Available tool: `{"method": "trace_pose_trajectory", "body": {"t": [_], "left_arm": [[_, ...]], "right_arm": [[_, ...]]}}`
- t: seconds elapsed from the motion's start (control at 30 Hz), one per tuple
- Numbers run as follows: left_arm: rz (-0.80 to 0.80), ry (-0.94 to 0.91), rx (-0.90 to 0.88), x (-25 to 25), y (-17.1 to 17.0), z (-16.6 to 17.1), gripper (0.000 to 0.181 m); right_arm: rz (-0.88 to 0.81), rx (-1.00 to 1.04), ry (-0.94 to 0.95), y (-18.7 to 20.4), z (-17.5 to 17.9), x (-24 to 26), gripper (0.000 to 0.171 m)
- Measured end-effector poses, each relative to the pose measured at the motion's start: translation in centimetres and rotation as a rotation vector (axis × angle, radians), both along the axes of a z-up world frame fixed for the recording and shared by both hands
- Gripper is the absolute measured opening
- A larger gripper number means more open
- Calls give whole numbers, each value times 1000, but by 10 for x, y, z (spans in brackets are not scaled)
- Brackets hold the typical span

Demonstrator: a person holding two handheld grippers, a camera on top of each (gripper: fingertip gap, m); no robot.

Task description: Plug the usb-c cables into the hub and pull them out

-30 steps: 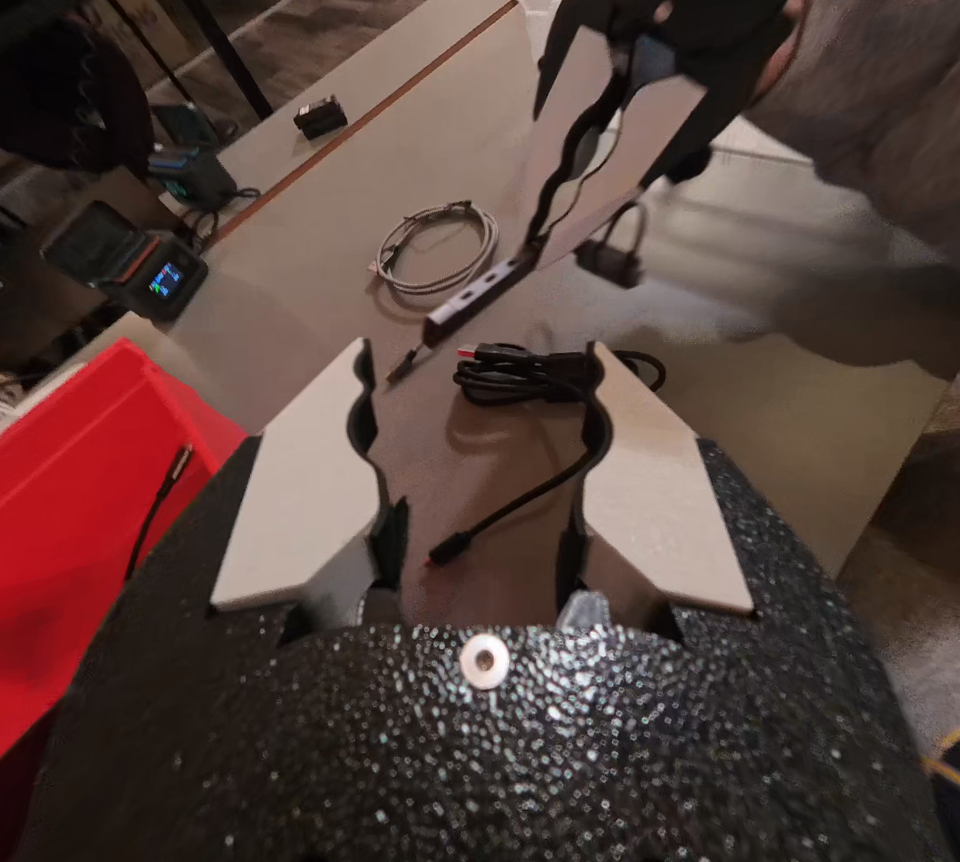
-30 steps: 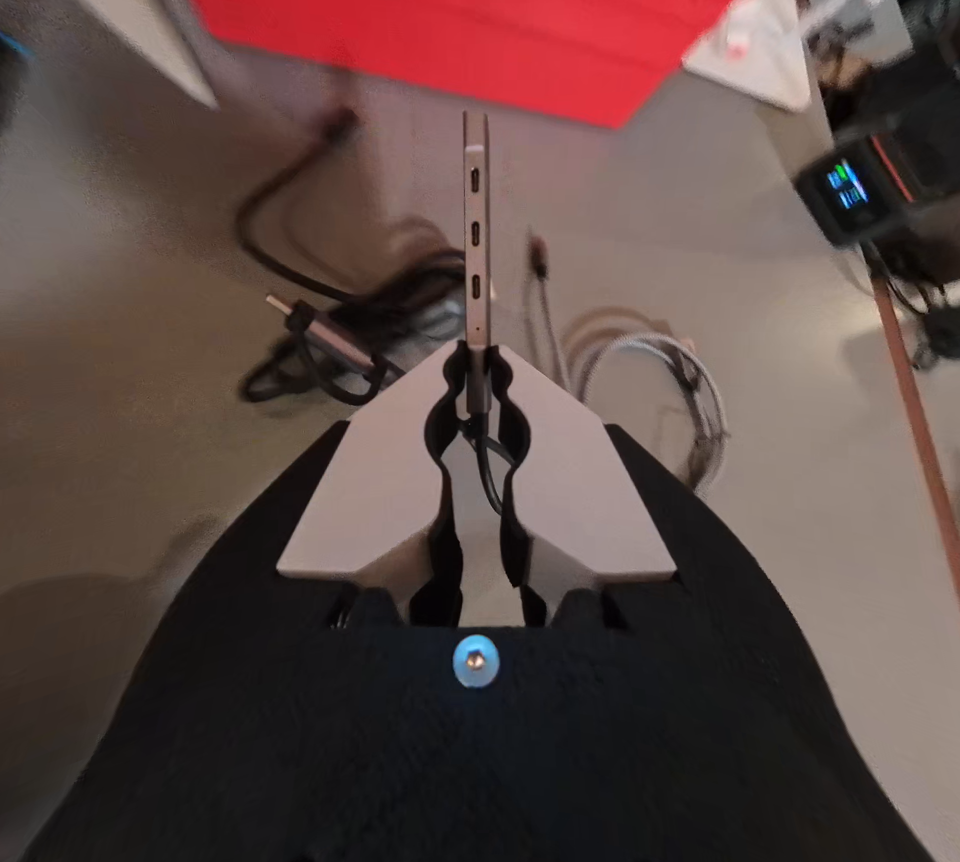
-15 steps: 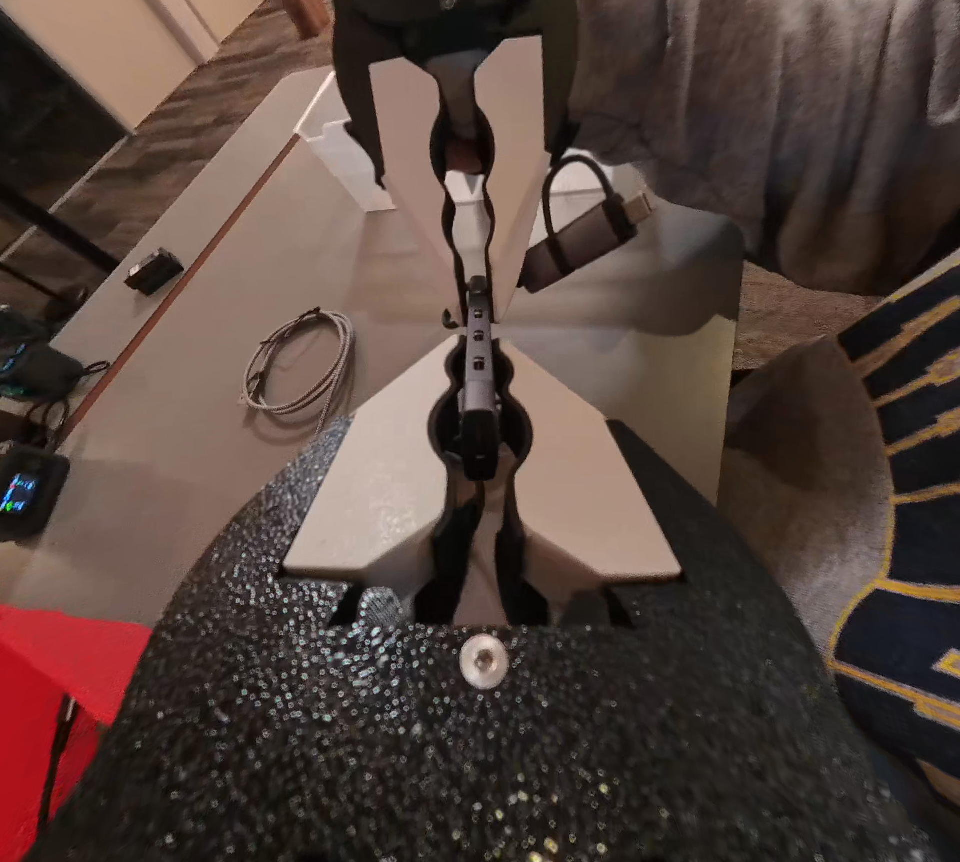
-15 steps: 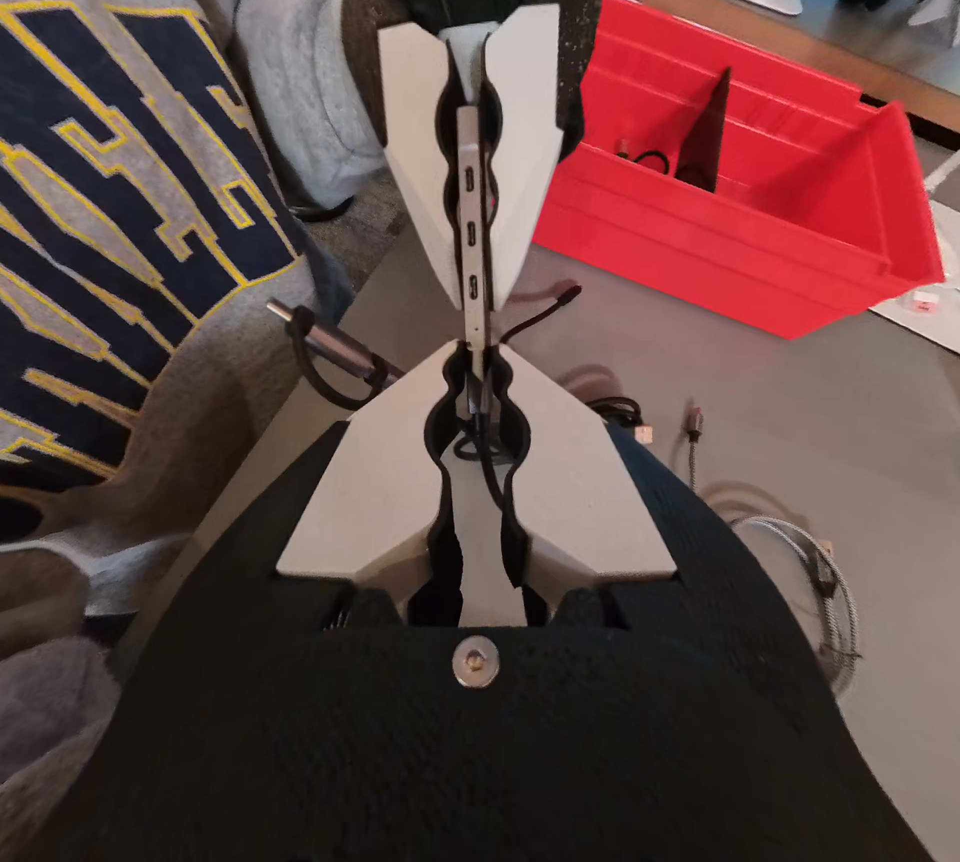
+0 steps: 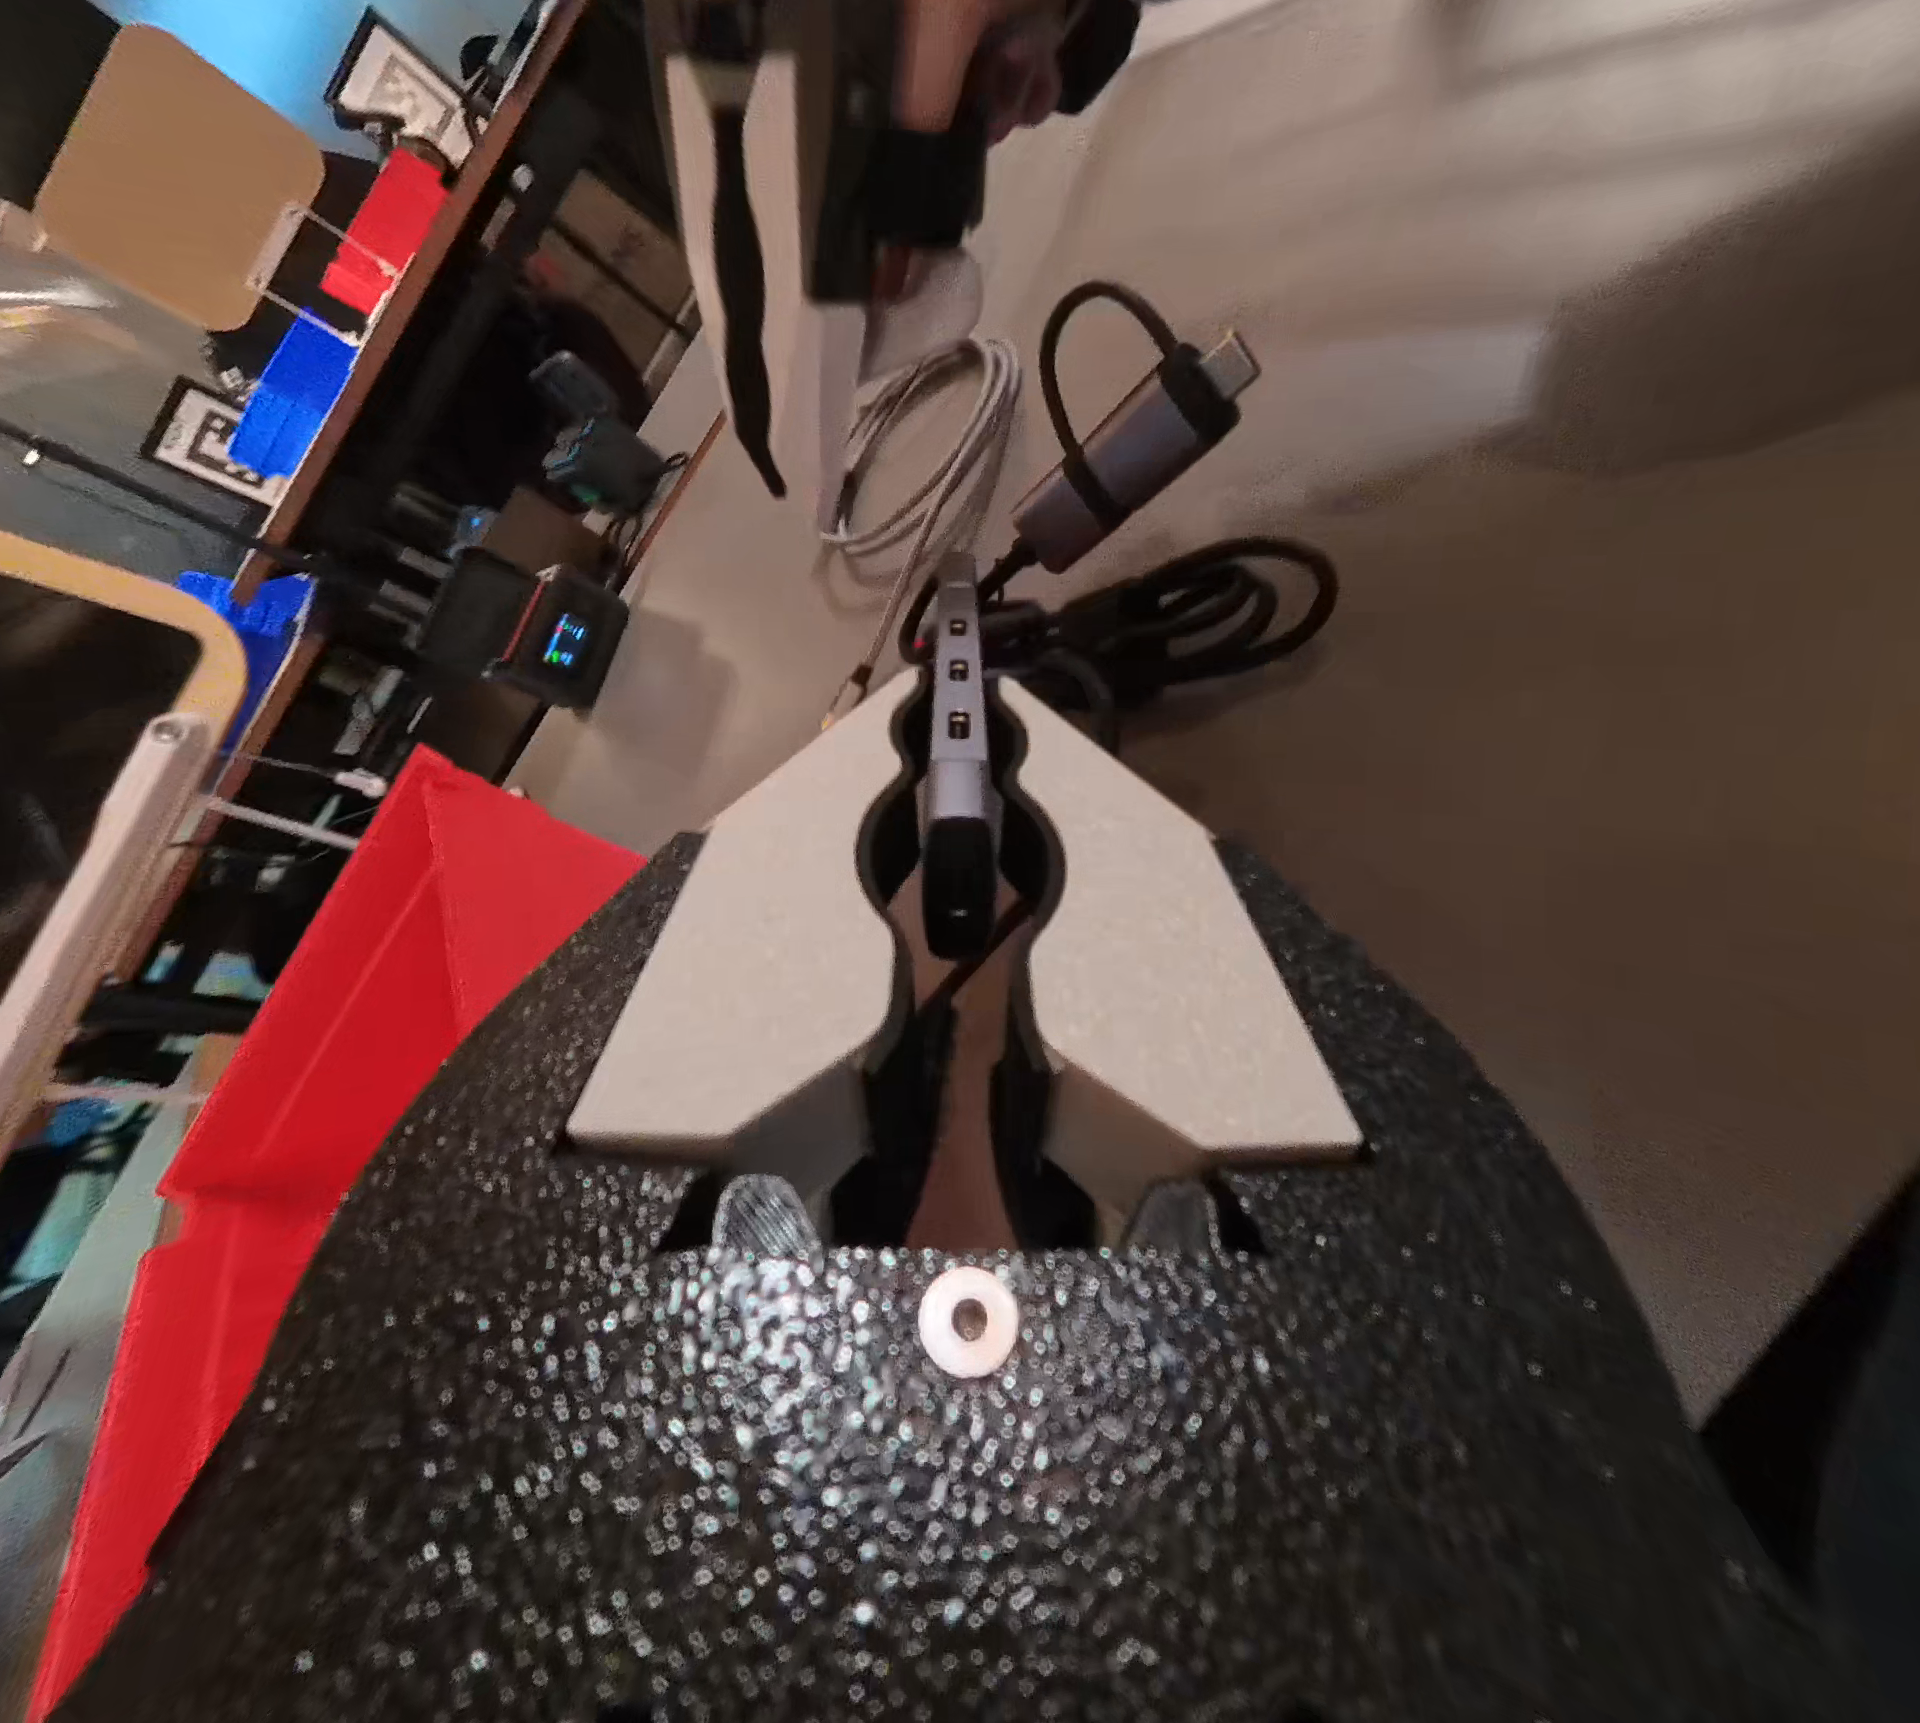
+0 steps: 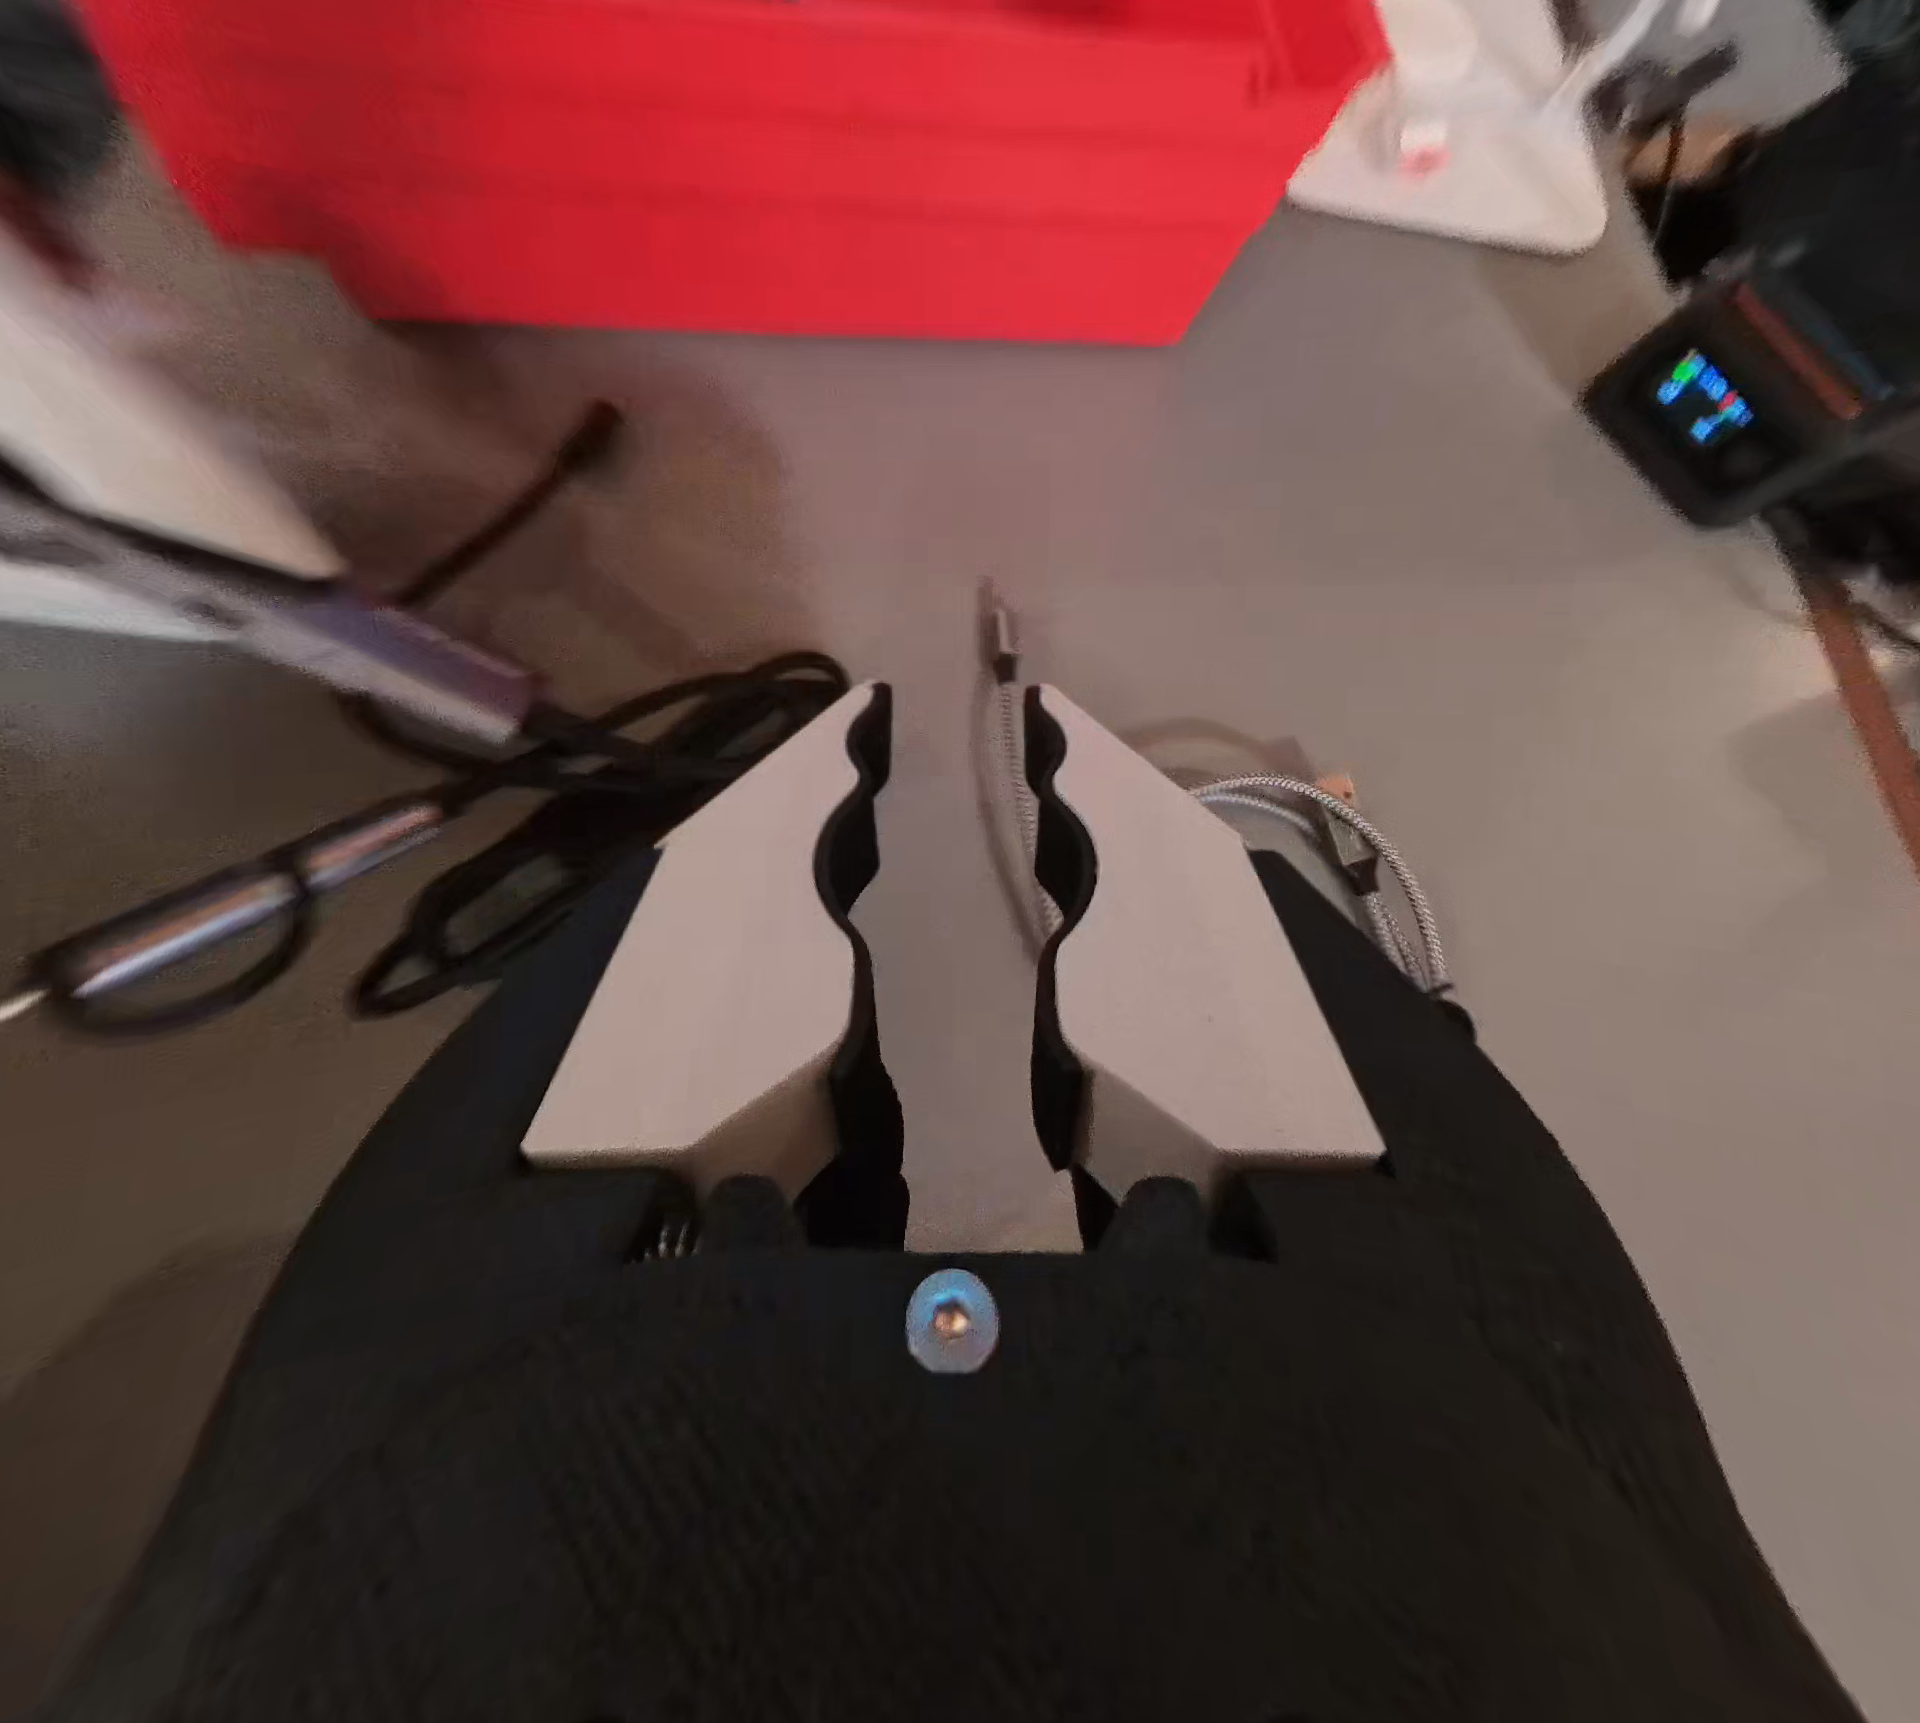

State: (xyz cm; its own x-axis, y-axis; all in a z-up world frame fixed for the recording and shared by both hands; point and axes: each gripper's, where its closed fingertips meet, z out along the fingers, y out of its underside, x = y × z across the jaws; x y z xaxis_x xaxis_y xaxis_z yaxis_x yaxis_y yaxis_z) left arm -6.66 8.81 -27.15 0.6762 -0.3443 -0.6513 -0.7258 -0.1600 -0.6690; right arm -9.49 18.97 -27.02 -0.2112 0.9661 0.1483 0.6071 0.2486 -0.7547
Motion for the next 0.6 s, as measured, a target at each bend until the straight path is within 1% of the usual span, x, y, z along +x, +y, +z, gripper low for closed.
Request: {"method": "trace_pose_trajectory", "body": {"t": [0.07,0.13,0.3,0.37,0.43,0.5,0.6], "left_arm": [[21,44,4,-5,2,-7,6],[30,80,6,-9,1,-10,7],[37,123,12,-15,-1,-13,7],[46,131,12,-18,0,-13,7],[45,94,-23,-17,1,-15,7],[26,-15,-80,-11,3,-17,7],[22,-123,-94,-7,10,-9,6]], "right_arm": [[4,-20,-116,8,-30,-14,24],[15,-61,-187,11,-49,-24,27],[13,-152,-311,12,-69,-32,27],[-12,-137,-316,17,-70,-33,20],[-15,-83,-318,20,-70,-31,15],[-28,67,-279,26,-58,-23,10],[-48,310,-131,24,-11,-5,2]]}}
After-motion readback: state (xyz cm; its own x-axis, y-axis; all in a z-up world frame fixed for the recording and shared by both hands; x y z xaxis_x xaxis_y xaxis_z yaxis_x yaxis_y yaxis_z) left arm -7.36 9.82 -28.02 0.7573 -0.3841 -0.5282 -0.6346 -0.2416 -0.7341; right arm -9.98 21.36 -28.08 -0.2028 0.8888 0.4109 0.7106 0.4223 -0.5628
